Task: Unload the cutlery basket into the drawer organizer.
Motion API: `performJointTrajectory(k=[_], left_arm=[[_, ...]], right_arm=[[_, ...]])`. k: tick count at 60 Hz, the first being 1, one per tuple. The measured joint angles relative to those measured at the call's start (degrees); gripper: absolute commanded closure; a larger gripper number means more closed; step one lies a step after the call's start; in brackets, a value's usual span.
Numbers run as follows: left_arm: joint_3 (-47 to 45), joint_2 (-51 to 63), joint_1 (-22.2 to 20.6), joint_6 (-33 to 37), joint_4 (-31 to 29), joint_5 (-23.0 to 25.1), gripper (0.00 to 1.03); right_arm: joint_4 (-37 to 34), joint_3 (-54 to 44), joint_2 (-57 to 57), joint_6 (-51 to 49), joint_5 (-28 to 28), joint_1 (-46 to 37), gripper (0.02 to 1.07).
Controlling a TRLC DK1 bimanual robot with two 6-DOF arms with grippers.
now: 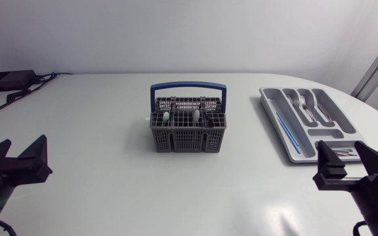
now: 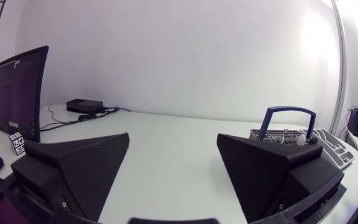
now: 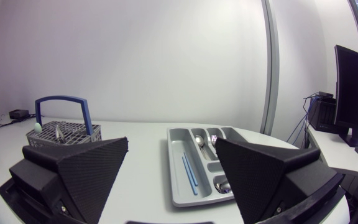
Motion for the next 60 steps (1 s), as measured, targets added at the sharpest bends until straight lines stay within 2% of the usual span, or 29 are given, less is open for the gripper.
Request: performJointTrajectory(k=[12,24,31,43,60], left_arm=[[6.91,9.64,-0.31,-1.77,-0.22,-0.04,0.04],[13.11,18.73,-3.02,-4.39,-2.23,-0.81,0.04],[16.04,23.12,-6.19,-5.86,-4.02,-3.30,0.04],[22.08,30.47,-14.10,-6.40,-9.57,-11.76,0.04],[32.92,43.01,-20.65,-5.25,-20.13,-12.61,0.04]], right_arm=[[2.38,3.08,4.46,-0.02,0.28,1.84,0.06],[4.70,6.84,12.50,0.00,2.54,5.01,0.06],[5.81,9.18,17.57,0.00,4.31,7.04,0.06],[5.95,13.99,25.83,0.02,7.63,10.99,0.06],[4.48,20.55,36.50,0.02,15.80,20.55,0.07]])
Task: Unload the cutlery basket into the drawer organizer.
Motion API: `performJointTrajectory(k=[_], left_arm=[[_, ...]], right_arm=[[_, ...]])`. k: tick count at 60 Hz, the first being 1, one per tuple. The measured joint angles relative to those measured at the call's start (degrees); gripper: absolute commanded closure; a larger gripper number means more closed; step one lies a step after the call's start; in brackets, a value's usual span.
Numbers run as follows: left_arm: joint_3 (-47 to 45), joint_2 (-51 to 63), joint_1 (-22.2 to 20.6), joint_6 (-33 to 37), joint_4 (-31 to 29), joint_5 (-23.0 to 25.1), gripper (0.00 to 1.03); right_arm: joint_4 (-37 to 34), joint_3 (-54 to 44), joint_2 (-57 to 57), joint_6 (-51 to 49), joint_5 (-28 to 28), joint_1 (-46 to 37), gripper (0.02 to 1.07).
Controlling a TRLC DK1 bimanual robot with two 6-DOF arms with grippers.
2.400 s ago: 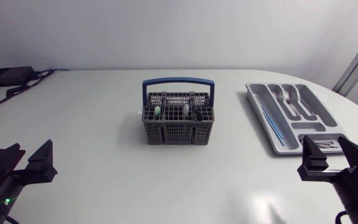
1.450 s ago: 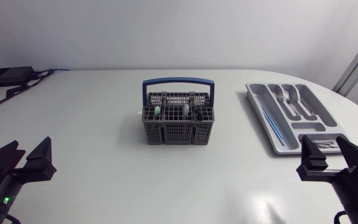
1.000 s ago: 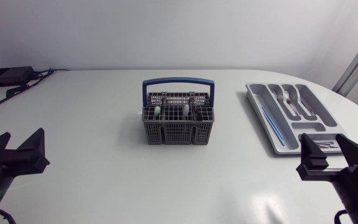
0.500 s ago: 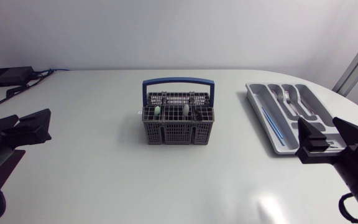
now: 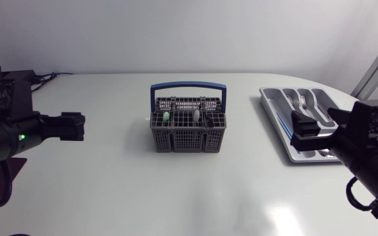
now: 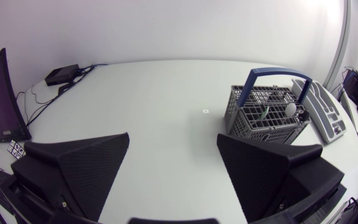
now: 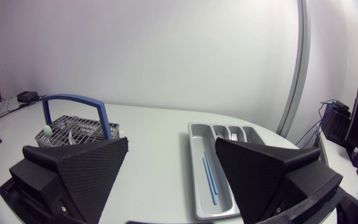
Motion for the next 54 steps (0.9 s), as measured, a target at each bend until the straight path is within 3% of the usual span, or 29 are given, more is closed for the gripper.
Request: performJointTrajectory(k=[12,31,54], left_arm=[[3.89,5.07,-2.32,2.08,-0.85,3.93,0.04],[8.33,13.79,-5.40,6.27,-0.46,4.87,0.04],[21.18,24.98,-7.52,7.87,-8.72,5.75,0.04]], right_arm=[[-5.97,6.25,6.99,0.02,2.54,4.35,0.07],[-17.09,17.09,18.67,1.51,2.38,7.61,0.07],[-31.12,31.63,29.51,2.12,-6.86,8.20,0.07]])
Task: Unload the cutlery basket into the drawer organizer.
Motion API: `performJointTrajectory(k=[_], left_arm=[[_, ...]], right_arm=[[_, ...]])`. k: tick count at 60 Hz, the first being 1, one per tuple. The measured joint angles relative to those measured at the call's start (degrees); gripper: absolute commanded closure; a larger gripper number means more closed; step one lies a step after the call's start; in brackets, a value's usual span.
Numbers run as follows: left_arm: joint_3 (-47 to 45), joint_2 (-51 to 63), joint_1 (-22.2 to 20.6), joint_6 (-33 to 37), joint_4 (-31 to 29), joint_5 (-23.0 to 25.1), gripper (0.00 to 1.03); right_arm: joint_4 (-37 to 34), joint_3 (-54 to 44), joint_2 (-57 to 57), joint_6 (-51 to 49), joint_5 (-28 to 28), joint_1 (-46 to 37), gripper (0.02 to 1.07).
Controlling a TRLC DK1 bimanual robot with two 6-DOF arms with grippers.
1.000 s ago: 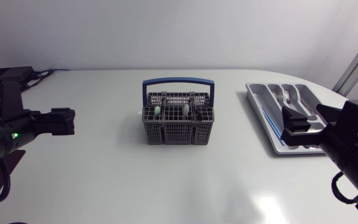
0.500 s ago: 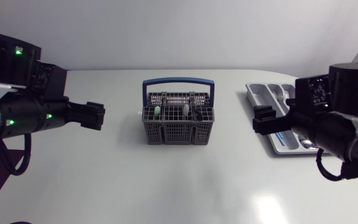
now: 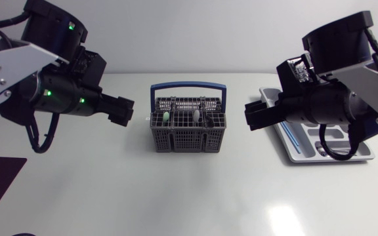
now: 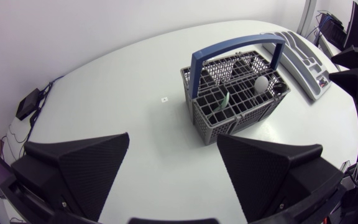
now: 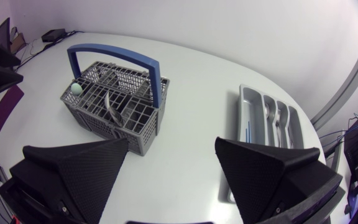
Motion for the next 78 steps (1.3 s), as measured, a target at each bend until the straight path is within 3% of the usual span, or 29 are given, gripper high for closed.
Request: performJointTrajectory(k=[9,23,38,62,78], left_arm=[[5.14,2.71,-0.44,0.79,-3.26,0.26,0.04],[11.63,6.58,-0.87,0.87,-8.44,5.92,0.04],[17.07,10.12,-1.95,0.87,-11.89,8.83,0.05],[24.92,17.53,-3.08,0.87,-12.35,12.22,0.06],[29.73,20.92,-7.10,0.20,-13.22,12.24,0.08]], right_arm=[[-5.07,5.07,3.78,-0.48,-1.95,-0.66,0.07],[-13.11,14.53,9.01,-1.31,-4.61,-1.18,0.07],[-21.68,24.06,12.50,-2.25,-9.86,-1.25,0.07],[-24.61,26.29,14.69,-3.96,-10.93,-1.49,0.07],[-24.65,26.29,15.67,-4.98,-10.95,-1.44,0.07]])
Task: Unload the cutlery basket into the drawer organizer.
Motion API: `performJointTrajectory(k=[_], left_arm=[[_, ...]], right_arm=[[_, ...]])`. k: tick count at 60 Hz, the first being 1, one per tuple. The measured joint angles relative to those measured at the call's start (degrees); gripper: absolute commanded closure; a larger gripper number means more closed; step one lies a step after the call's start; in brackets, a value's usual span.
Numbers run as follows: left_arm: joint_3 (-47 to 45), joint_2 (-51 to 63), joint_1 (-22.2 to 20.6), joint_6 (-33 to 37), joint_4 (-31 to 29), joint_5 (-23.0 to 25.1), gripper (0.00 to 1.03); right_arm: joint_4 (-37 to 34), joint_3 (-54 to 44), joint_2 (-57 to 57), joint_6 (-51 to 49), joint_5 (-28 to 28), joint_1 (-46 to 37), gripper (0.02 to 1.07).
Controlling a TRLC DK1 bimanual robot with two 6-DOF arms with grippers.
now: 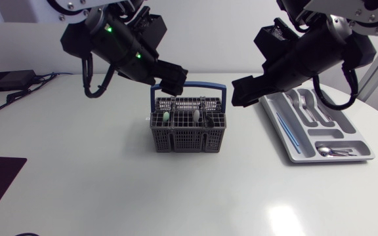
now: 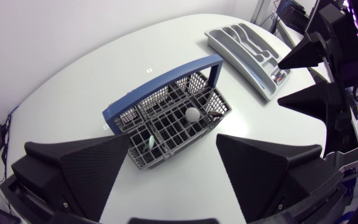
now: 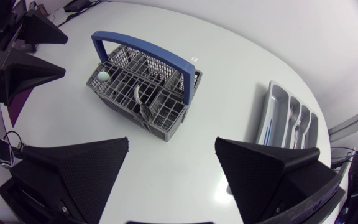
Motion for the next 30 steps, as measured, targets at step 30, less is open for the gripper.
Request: performJointTrajectory(k=[30], left_arm=[[1.84,5.60,0.31,-2.54,-2.34,-0.09,0.12]], right_arm=[[0.02,-0.90,0.37,-0.20,0.07,0.96,0.07]])
